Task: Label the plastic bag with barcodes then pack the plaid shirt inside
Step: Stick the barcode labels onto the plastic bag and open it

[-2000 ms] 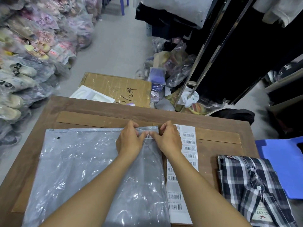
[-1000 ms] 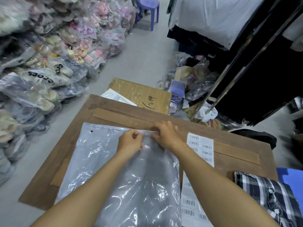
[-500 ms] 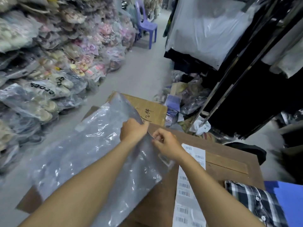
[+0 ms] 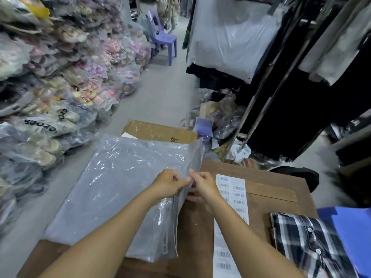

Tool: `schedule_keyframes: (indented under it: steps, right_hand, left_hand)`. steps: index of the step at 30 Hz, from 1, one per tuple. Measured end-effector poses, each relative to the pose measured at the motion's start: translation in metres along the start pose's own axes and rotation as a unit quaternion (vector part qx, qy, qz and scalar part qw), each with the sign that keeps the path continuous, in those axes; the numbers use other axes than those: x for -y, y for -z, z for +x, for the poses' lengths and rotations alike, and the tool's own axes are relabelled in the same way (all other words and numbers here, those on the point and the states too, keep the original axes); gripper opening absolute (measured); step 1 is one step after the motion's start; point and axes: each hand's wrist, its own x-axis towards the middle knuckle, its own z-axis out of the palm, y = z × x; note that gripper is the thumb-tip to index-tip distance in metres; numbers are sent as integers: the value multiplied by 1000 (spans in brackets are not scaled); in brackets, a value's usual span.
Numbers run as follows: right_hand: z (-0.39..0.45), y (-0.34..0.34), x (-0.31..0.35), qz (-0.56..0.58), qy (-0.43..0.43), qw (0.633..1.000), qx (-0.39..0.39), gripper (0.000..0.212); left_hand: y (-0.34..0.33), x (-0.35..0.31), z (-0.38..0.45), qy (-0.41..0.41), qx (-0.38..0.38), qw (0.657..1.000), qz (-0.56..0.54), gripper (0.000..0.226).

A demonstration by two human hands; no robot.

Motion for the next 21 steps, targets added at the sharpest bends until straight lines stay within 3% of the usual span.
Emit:
schedule_keyframes:
  steps: [3, 6, 8, 9, 11, 12, 16, 19, 21]
  right_hand:
    - [4, 0, -9, -24, 34, 999, 4, 5]
    - [8, 10, -18, -182, 118, 975, -47, 28]
    - [9, 16, -24, -363, 210, 902, -104, 60]
    - [8, 17, -26, -441, 258, 851, -120, 65]
    - [7, 12, -28, -537, 343, 765, -95, 59]
    - [7, 10, -29, -564, 362, 740, -60, 59]
    - [9, 3, -35, -663, 301, 683, 56, 101]
    - [14, 7, -41, -710, 267, 648, 76, 114]
    - [16, 10, -42, -710, 248, 653, 88, 115]
  left_hand:
    - [4, 3, -5, 11, -12, 1000, -13, 35]
    - [18, 2, -6, 27, -104, 993, -52, 26]
    - [28, -2, -7, 14, -156, 987, -14, 17]
    - [32, -5, -9, -6, -164, 986, 27, 19]
    - [34, -11, -13, -69, -161, 974, 142, 22]
    - [33, -13, -16, -93, -159, 963, 197, 23]
    - [32, -28, -27, -84, -150, 919, 354, 42]
    - [40, -42, -37, -51, -206, 872, 441, 46]
    - [46, -52, -44, -43, -233, 848, 475, 39]
